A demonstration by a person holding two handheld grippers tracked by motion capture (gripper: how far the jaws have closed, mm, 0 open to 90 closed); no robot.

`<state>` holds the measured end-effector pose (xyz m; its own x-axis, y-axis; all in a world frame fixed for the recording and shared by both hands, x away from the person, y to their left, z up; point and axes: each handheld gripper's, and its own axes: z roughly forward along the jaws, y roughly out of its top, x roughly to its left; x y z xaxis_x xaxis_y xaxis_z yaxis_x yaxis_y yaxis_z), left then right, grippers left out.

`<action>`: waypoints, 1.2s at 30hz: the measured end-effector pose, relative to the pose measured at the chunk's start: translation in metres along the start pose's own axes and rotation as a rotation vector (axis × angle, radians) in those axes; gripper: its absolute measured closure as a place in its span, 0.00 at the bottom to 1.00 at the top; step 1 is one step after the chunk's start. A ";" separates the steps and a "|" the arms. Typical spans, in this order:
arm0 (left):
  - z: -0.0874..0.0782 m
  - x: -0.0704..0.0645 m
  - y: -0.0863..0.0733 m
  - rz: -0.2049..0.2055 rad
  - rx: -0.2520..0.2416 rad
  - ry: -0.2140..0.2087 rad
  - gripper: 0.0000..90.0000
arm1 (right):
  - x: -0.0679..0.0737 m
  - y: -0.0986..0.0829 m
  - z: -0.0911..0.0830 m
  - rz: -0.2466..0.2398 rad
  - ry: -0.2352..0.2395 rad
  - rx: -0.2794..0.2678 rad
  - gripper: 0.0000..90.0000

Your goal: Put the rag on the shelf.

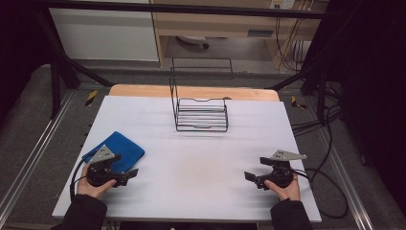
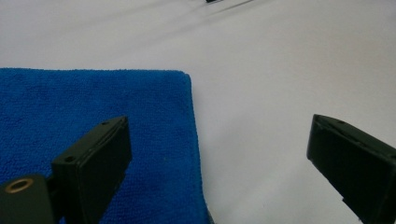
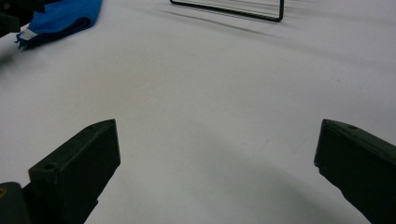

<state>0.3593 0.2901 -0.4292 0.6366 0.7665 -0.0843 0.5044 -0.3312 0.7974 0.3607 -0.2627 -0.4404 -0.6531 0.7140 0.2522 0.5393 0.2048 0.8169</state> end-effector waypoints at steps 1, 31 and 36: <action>0.000 0.000 0.000 0.000 0.000 -0.002 0.07 | -0.001 0.000 0.000 0.000 -0.004 0.002 0.01; 0.033 0.002 0.039 -0.010 0.121 0.103 0.38 | 0.001 0.000 0.004 -0.013 -0.013 0.034 0.01; 0.044 0.006 0.033 -0.004 0.167 0.105 0.51 | 0.001 0.000 0.005 -0.013 -0.014 0.038 0.01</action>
<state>0.4054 0.2593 -0.4298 0.5744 0.8184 -0.0180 0.6023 -0.4076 0.6864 0.3627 -0.2589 -0.4427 -0.6526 0.7206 0.2341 0.5507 0.2389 0.7998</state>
